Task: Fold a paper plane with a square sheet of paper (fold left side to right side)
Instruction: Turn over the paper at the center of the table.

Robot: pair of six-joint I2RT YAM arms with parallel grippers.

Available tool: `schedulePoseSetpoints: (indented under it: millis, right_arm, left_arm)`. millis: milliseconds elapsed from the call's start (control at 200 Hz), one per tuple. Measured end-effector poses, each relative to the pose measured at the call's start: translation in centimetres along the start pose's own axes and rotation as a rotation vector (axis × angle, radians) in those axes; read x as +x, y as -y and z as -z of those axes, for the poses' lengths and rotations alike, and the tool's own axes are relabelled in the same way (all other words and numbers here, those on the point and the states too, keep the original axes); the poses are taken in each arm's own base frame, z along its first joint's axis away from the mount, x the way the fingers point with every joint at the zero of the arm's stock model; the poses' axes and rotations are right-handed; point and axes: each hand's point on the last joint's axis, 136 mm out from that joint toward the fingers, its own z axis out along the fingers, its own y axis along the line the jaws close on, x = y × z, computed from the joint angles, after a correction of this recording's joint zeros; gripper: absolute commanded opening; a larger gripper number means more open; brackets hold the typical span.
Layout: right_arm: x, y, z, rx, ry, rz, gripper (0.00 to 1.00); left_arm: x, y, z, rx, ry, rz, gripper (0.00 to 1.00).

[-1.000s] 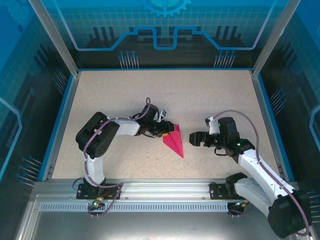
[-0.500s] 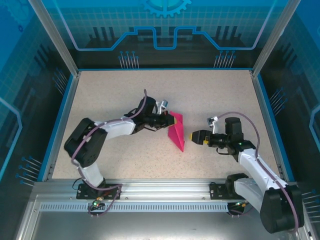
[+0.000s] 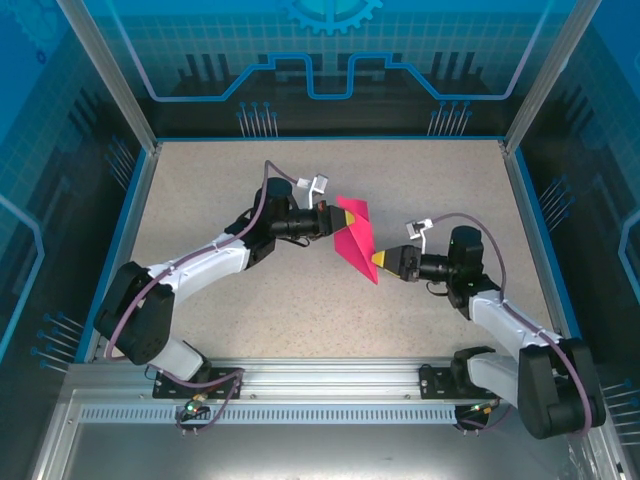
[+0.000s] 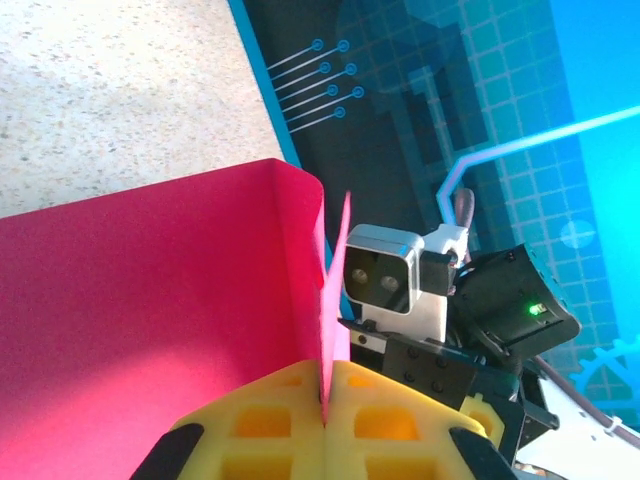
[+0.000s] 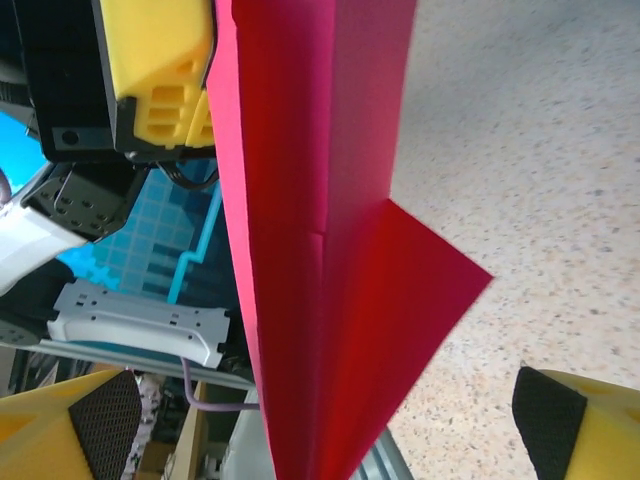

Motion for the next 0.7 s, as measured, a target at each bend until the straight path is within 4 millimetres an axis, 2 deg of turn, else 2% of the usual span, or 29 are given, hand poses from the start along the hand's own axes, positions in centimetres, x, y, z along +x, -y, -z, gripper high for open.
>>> schedulePoseSetpoints:
  millis: [130, 325, 465, 515, 545, 635, 700]
  right_arm:
    - [0.0, -1.4, -1.1, -0.03, -0.024, 0.006, 0.88]
    - [-0.7, -2.5, -1.8, -0.039, -0.017, 0.004, 0.6]
    - [-1.0, -2.6, -1.8, -0.023, -0.006, 0.012, 0.35]
    - [-1.0, -2.7, -1.8, -0.012, -0.01, 0.014, 0.27]
    - [-1.0, -2.8, -1.8, -0.006, -0.011, 0.026, 0.24]
    - [-1.0, -3.0, -1.6, 0.013, -0.015, 0.042, 0.18]
    - [-0.8, -2.8, -1.5, 0.037, -0.018, 0.046, 0.16]
  left_arm:
    - [-0.1, 0.7, 0.0, 0.031, -0.001, 0.002, 0.0]
    - [-0.2, 1.2, 0.0, 0.051, -0.001, 0.005, 0.01]
    - [-0.2, 1.2, 0.0, 0.053, -0.002, 0.004, 0.09]
    - [-0.1, 1.2, 0.0, 0.052, -0.003, 0.006, 0.15]
    - [-0.1, 1.2, 0.0, 0.051, -0.004, 0.003, 0.23]
    - [0.1, 0.9, 0.0, 0.04, -0.011, 0.002, 0.49]
    - [0.3, 0.4, 0.1, 0.018, -0.019, 0.001, 0.58]
